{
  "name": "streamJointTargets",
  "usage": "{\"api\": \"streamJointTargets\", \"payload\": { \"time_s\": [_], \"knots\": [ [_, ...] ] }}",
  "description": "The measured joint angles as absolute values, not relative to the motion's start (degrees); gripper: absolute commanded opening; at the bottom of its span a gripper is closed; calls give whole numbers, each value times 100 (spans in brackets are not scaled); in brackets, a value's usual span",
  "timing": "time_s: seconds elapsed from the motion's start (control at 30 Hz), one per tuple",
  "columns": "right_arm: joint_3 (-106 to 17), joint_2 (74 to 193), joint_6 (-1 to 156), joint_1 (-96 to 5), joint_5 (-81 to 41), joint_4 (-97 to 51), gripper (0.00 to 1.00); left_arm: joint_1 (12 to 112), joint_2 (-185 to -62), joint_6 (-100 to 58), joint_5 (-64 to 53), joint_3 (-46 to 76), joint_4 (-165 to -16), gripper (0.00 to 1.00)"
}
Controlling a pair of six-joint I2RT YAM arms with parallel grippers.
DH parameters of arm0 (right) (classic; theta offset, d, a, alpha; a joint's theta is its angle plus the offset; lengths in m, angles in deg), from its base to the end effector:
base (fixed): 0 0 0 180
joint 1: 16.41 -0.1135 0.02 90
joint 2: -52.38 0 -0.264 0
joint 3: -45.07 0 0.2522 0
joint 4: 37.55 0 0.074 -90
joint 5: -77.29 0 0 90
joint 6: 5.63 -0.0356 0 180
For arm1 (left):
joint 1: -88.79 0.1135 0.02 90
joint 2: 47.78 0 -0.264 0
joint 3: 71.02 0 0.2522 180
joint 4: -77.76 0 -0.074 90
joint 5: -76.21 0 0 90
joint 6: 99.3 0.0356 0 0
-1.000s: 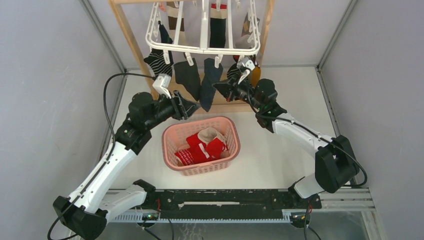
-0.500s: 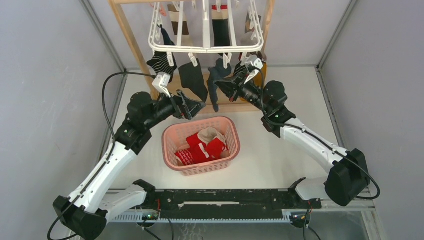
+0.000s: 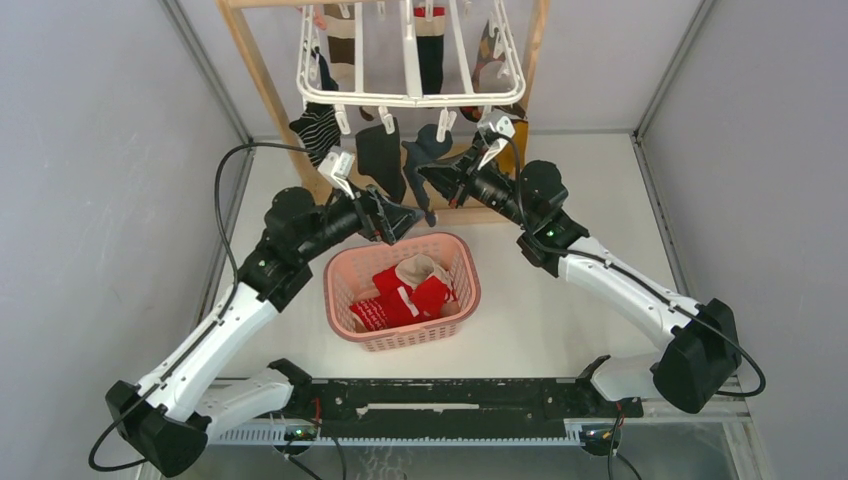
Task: Remove the socks clipped to the hanger
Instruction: Remove the sock from the hanger.
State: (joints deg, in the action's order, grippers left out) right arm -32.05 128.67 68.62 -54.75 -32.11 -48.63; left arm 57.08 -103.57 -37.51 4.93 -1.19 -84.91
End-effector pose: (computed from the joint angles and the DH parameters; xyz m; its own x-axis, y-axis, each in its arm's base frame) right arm 0.2396 0.2046 0.3958 -0.0722 0.2693 -0.9603 -0.8524 0.4832 0.1996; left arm 0.1844 -0.1273 0.3868 -0.4072 -0.2747 -0.8711 0.6558 0.5759 -0.4882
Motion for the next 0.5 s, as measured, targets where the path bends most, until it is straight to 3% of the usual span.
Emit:
{"api": "streamJointTargets", "payload": {
  "time_s": [0.5],
  "knots": [
    [-3517, 12865, 6867, -5707, -3073, -4494, 0, 5219, -10840, -3522, -733, -254, -8661, 100]
  ]
}}
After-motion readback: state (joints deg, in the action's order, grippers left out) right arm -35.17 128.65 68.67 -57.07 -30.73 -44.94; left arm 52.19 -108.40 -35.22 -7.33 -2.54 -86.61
